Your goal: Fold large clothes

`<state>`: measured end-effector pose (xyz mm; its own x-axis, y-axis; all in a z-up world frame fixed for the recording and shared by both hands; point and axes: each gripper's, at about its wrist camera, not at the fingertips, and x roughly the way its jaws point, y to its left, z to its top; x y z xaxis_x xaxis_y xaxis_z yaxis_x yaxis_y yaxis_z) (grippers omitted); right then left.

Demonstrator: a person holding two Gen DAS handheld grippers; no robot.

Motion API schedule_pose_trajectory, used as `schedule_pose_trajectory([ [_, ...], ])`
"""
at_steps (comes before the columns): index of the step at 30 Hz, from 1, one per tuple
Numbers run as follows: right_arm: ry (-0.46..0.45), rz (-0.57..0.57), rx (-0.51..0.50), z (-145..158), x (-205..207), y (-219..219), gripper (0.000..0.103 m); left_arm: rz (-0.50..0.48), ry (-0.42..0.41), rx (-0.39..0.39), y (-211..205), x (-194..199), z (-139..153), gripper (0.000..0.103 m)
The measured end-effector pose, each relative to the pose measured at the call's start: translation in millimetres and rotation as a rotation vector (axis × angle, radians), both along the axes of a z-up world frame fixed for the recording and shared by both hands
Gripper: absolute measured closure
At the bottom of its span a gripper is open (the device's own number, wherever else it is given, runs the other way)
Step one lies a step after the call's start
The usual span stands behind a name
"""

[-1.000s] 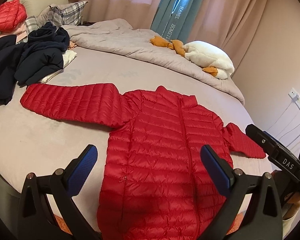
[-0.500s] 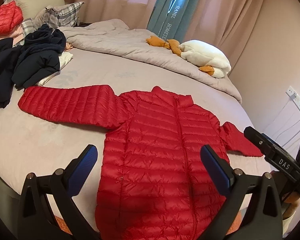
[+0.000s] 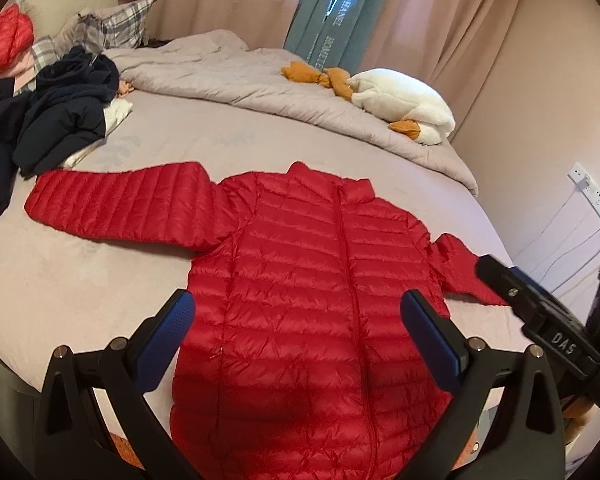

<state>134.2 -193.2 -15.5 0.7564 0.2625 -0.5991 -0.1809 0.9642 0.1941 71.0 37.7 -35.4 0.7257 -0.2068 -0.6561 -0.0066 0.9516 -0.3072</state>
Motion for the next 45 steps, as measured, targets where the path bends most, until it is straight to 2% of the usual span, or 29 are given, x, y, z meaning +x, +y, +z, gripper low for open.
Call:
schedule_pose_trajectory([
  [7,-0.007,0.007,-0.021,-1.6,-3.8,-0.9,0.000,-0.007,-0.015,0.017,-10.2,-2.3,6.0,0.000],
  [19,-0.025,-0.019,-0.009,2.6,-6.9,-15.0,0.000,-0.023,-0.010,0.004,-15.0,-2.8,8.1,0.000],
  [29,-0.066,-0.041,0.011,14.2,-12.3,-28.2,0.000,-0.012,-0.005,-0.034,-9.0,-2.0,10.9,0.000],
  [45,-0.089,-0.056,0.023,18.5,-10.5,-33.0,0.000,0.027,0.013,-0.038,4.4,0.3,6.3,0.000],
])
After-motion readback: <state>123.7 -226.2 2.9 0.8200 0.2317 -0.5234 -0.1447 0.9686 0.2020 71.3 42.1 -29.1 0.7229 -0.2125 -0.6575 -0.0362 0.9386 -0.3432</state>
